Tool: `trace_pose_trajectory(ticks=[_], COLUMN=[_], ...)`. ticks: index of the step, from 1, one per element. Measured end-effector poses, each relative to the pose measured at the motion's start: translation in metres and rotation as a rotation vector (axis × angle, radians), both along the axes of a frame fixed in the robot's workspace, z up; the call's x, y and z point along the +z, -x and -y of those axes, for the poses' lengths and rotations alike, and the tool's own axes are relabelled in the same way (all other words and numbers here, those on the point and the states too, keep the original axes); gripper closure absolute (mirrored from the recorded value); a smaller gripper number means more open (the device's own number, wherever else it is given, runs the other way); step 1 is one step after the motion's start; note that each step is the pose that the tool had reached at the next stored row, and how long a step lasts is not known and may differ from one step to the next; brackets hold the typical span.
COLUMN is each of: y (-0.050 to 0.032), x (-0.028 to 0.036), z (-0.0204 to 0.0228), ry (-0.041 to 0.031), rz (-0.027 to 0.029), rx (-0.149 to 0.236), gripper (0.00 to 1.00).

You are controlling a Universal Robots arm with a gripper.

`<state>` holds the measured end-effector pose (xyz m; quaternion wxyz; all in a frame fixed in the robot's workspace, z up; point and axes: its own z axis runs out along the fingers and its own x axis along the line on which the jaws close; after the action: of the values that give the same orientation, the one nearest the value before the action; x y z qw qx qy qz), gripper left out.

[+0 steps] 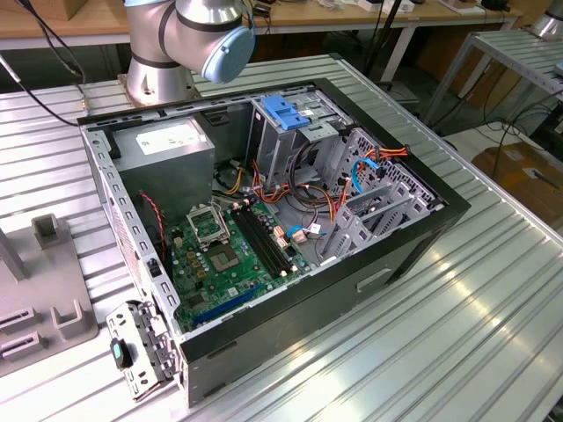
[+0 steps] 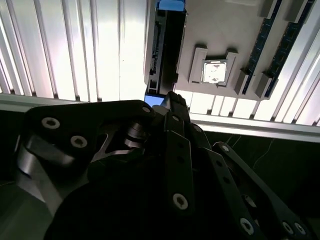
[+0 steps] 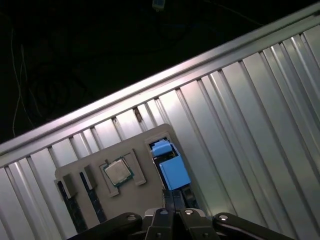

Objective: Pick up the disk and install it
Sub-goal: 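Pick up the disk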

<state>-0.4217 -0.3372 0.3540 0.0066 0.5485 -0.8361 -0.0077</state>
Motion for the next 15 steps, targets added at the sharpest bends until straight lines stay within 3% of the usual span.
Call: trace_pose_trajectory(ticks=[5,8,15], y=[0.0000,0.0000,-0.0014], x=[-0.0009,-0.0016,-0.0016], z=[0.0000,0.0000,-0.0001], ry=[0.0001,0.0001,0.0001], rz=[0.0045,0.0100,0.0104], rx=[0.085,0.147,0.163], gripper=[0.89,0.89,0.89])
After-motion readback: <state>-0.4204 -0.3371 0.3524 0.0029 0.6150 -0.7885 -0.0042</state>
